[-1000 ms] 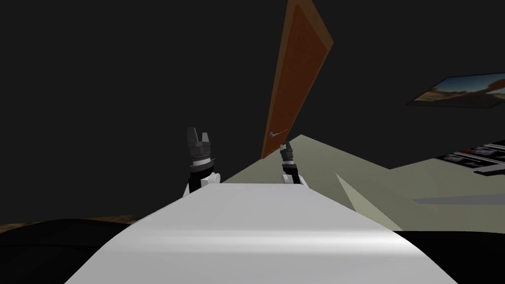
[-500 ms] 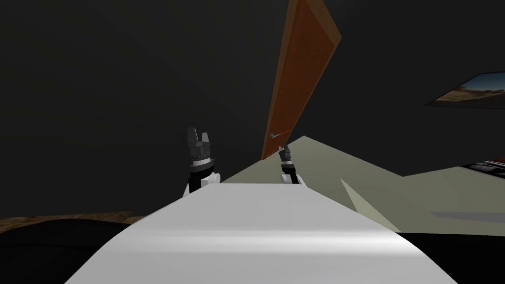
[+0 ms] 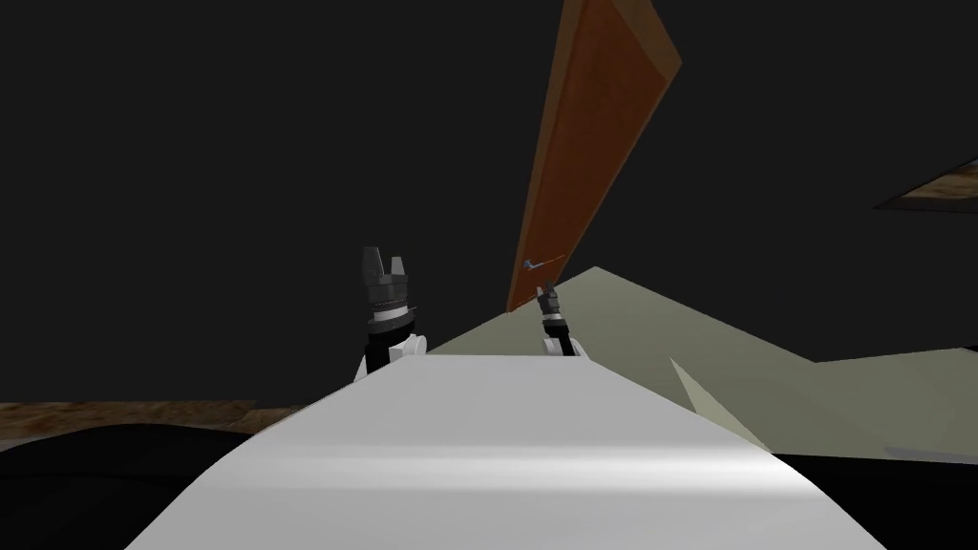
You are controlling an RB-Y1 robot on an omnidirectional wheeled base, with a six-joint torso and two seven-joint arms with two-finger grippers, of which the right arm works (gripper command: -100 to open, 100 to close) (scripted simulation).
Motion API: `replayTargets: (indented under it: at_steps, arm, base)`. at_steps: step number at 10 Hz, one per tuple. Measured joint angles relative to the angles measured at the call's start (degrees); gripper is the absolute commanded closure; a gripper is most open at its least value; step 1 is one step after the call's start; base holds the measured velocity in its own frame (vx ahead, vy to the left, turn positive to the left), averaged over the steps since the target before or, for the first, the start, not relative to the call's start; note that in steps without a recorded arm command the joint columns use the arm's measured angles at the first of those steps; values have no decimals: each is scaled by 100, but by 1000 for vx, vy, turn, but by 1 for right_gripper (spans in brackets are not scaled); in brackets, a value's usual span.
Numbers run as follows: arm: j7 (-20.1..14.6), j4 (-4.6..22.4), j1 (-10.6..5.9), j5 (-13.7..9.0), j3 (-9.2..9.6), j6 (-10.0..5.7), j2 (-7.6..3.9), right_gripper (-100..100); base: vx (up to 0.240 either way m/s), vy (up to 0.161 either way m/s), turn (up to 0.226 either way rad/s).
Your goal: Pull the door open
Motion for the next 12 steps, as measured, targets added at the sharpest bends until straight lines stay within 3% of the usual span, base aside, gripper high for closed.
replayTargets:
  at_steps: [3,10,12]
  arm:
    - [-120,578,-276,34,-21,-147,-75,-100]
    - [-280,1484,-608,104,-22,-348,-142,-100]
    - [-336,1868,-779,121,-36,-446,-178,-100]
  base:
    - [58,-115,99]
    - [38,-77,77]
    - [47,-112,132]
